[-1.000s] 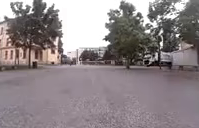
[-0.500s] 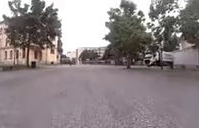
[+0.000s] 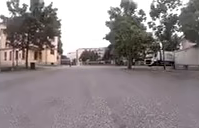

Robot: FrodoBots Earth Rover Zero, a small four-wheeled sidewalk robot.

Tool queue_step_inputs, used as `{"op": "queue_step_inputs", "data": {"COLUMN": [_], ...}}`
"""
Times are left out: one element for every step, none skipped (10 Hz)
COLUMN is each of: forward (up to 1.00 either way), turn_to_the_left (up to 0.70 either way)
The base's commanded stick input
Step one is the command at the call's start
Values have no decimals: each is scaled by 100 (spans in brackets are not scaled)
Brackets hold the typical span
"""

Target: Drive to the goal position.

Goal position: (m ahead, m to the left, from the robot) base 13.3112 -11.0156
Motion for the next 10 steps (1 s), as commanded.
{"op": "queue_step_inputs", "data": {"forward": [60,60,60,60,60,60,60,60,60,60], "turn_to_the_left": [0,0,-15,-15,-15,-15,-15,-15,-15,-13]}}
